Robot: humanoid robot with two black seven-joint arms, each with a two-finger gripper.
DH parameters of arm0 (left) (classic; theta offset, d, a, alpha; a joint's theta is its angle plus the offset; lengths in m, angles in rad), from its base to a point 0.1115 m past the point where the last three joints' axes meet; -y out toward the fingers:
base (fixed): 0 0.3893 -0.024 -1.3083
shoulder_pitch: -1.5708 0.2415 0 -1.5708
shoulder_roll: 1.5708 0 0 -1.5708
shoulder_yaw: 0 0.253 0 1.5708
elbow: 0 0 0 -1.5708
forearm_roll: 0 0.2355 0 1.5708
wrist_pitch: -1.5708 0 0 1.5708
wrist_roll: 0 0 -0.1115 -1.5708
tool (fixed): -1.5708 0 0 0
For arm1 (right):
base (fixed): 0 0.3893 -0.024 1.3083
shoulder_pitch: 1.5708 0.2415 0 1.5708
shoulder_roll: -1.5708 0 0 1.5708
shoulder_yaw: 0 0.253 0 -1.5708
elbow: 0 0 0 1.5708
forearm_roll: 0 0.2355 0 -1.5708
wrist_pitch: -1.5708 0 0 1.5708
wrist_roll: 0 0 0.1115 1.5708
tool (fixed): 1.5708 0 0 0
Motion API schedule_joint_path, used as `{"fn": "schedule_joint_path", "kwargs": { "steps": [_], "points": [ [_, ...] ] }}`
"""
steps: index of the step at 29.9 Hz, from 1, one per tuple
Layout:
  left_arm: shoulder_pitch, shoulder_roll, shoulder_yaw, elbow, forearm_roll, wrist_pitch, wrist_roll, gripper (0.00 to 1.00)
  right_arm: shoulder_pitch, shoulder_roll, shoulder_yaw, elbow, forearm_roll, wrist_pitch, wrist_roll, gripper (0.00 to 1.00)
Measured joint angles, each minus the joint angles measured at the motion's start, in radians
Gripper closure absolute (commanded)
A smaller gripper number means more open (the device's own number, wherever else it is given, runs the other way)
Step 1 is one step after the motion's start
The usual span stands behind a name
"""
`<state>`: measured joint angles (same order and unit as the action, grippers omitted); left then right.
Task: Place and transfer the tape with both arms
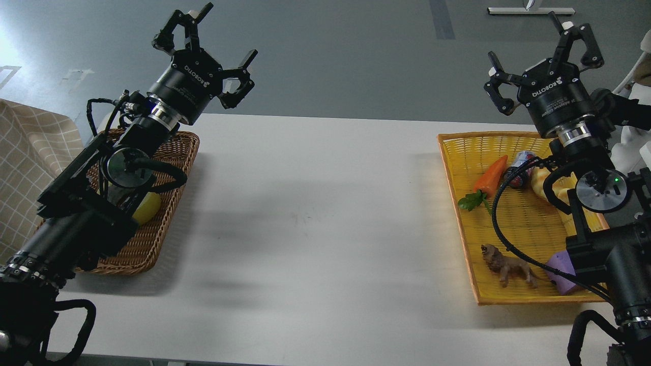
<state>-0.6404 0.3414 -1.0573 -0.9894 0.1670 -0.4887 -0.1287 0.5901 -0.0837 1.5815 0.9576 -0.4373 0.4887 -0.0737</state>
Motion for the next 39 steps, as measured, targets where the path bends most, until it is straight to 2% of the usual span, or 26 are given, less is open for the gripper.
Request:
{"fn": "schedule_joint_path", "kwargs": {
  "steps": [9,34,39],
  "points": [
    [0.009,-0.02,-0.008,-0.006,-0.012,0.0,-0.006,0.02,0.008,0.041,0.004,0.007,0.0,0.0,-0.003,0.0],
    [0.014,-0.034,-0.018,-0.009,0.022,0.0,-0.007,0.02,0.012,0.053,-0.002,0.006,-0.001,0.0,-0.005,0.0],
    [0.014,-0.041,-0.023,-0.008,0.022,0.0,-0.024,0.02,0.013,0.053,0.001,0.011,-0.001,0.0,0.0,0.0]
  ]
}}
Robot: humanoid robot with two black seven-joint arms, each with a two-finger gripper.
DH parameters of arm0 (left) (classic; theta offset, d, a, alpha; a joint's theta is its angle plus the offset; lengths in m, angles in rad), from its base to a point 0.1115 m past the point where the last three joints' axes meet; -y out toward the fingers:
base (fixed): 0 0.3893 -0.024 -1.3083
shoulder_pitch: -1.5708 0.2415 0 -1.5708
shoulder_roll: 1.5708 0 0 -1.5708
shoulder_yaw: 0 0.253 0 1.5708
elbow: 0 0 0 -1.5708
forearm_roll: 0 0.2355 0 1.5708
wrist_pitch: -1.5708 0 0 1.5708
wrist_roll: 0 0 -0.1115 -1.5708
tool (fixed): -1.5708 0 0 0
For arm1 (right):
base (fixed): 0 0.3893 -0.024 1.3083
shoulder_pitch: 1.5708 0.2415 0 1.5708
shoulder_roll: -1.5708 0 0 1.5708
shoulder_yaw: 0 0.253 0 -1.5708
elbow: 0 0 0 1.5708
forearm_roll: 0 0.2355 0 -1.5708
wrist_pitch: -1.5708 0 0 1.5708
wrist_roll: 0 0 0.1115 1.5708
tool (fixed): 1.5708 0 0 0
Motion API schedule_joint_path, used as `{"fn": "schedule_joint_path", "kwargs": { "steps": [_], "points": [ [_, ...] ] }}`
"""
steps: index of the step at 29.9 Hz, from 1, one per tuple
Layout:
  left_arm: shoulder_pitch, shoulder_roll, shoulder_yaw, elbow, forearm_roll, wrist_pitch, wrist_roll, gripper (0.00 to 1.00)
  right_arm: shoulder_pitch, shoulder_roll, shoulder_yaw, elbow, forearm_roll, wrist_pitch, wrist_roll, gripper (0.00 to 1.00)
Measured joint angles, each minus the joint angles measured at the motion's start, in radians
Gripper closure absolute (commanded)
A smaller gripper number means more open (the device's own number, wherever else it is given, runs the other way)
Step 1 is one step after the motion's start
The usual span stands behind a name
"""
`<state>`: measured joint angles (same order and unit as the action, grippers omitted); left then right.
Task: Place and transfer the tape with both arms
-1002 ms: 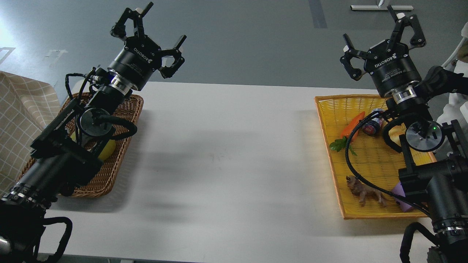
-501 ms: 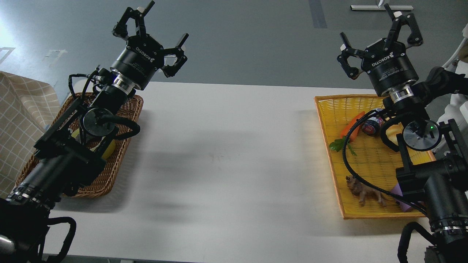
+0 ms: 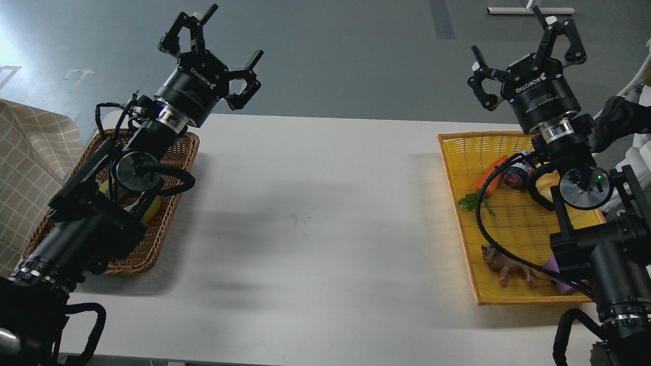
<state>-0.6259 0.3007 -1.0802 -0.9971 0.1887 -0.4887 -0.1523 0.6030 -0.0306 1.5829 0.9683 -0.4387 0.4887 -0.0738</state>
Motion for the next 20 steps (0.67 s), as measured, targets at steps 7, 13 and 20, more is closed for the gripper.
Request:
{"fn": "schedule_joint_path", "kwargs": {
  "steps": [7,13,20],
  "points": [
    [0.0,-0.006,0.002,0.0,-0.009,0.0,-0.026,0.02,0.001,0.001,0.002,-0.006,0.001,0.0,0.0,0.0],
    [-0.003,-0.008,0.006,0.0,-0.011,0.0,-0.016,0.02,0.001,0.003,0.002,-0.011,0.0,0.0,0.0,0.0],
    [-0.003,-0.011,0.005,-0.001,-0.012,0.0,-0.015,0.02,0.0,0.029,0.002,-0.003,0.0,0.0,-0.001,0.0]
  ]
}}
